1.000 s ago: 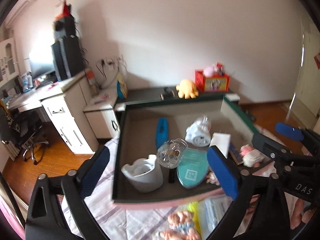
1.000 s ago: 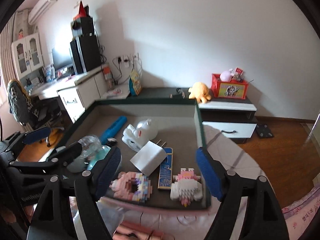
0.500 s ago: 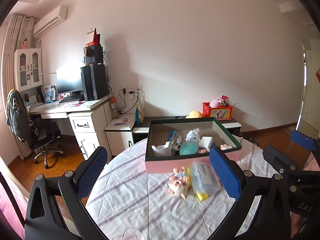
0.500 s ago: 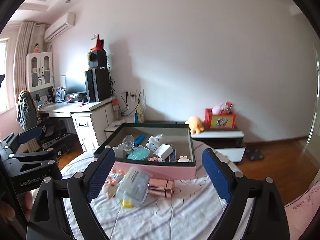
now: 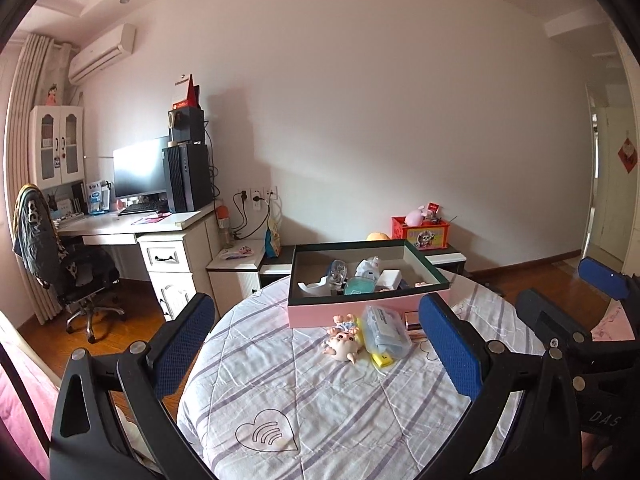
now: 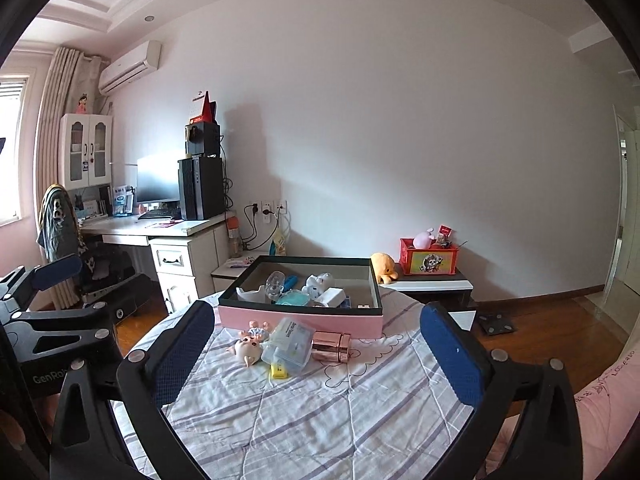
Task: Organize rigid objects
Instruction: 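Withdraw both tools from the pink box, then grasp the doll figure with the left tool while the right tool grasps the rose-gold cylinder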
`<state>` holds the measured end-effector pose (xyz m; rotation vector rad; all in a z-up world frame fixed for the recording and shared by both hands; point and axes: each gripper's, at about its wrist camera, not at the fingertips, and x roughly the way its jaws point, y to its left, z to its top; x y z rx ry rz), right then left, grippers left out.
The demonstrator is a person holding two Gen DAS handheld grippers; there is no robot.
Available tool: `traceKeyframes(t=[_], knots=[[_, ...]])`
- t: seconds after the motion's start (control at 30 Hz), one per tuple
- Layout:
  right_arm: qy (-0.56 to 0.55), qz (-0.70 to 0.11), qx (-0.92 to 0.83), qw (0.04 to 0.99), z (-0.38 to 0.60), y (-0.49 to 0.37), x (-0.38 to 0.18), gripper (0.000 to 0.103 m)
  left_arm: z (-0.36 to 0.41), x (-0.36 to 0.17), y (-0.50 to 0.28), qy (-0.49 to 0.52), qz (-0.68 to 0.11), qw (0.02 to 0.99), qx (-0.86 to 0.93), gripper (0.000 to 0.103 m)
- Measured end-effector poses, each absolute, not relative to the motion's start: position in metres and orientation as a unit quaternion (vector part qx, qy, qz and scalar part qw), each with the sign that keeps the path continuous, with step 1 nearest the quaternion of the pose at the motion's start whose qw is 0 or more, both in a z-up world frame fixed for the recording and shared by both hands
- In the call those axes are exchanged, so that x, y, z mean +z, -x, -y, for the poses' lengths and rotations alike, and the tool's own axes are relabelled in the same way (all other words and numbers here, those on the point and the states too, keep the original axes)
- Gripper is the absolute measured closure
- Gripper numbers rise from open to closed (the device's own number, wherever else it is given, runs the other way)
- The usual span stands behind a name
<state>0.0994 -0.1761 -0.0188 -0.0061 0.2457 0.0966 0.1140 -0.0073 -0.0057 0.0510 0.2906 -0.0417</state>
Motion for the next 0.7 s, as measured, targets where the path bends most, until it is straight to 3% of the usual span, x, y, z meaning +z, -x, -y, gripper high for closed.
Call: traceKeyframes(t=[0.7], knots=[[-0.007,-0.144,0.047,0.988,0.184,-0.110,-0.033,0.000,0.010,-0.027,-0.140,-0.027,-0.166,0.986,-0.010,0.000]])
